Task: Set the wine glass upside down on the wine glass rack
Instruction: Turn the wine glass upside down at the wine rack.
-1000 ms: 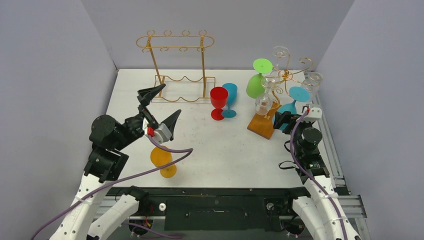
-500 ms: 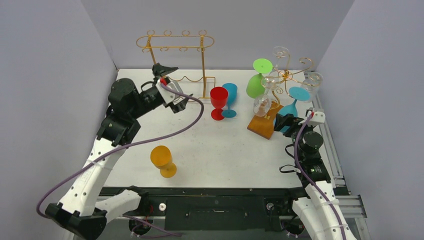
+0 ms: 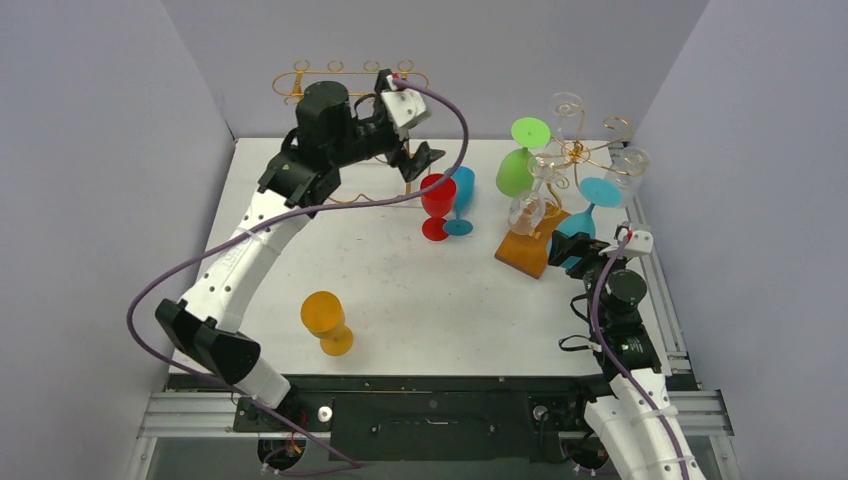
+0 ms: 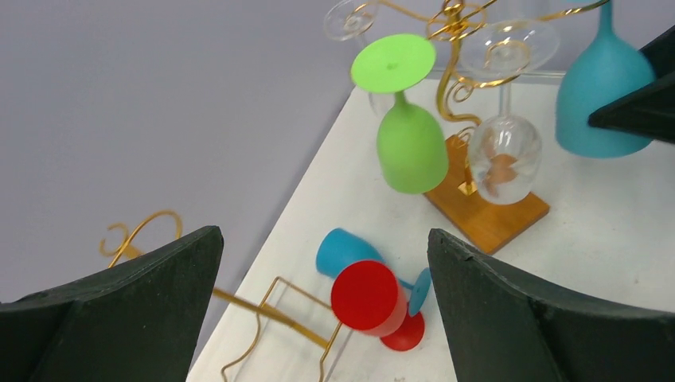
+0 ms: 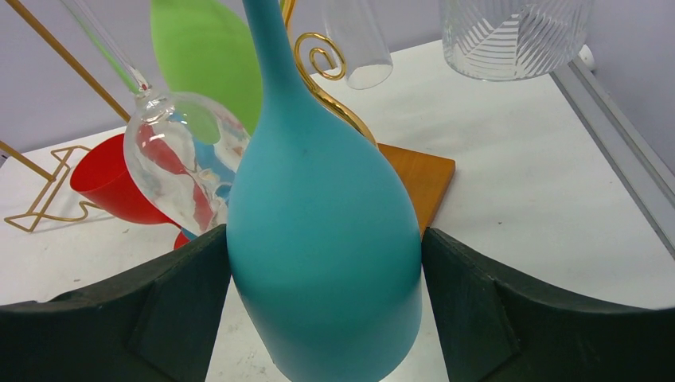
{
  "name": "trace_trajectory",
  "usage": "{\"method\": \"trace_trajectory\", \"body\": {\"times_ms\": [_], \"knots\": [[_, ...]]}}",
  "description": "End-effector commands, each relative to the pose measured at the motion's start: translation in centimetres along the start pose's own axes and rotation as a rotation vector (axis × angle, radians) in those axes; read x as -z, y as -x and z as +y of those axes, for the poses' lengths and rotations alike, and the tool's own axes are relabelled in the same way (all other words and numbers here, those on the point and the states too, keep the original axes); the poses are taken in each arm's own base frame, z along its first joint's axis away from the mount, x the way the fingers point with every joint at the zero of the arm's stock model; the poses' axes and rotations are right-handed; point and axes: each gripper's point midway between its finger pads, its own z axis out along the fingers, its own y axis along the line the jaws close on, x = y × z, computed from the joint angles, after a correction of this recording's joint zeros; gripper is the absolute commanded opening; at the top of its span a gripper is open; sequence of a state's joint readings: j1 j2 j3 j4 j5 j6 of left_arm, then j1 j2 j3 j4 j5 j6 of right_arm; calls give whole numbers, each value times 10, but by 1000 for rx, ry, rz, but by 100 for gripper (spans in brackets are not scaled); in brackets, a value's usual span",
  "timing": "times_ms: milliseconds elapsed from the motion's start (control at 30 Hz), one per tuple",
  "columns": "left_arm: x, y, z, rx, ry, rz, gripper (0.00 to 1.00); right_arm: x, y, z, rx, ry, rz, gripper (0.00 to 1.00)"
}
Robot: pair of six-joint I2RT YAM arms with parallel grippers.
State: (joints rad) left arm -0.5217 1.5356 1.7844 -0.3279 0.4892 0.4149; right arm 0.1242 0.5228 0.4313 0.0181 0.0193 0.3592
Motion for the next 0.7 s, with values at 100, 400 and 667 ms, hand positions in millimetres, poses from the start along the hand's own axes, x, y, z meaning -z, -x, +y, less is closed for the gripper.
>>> {"method": "trace_trajectory", "body": {"times_ms": [100, 400, 667], "knots": [[-51, 54, -26, 90, -88, -51, 97, 2, -46, 1, -15, 34, 138, 80], [-123, 89, -76, 71, -208, -162, 88, -8, -33, 11, -7, 73, 100, 80], [-161, 79, -109, 84, -241, -226, 82, -8, -48, 10, -23, 79, 118, 80]]}}
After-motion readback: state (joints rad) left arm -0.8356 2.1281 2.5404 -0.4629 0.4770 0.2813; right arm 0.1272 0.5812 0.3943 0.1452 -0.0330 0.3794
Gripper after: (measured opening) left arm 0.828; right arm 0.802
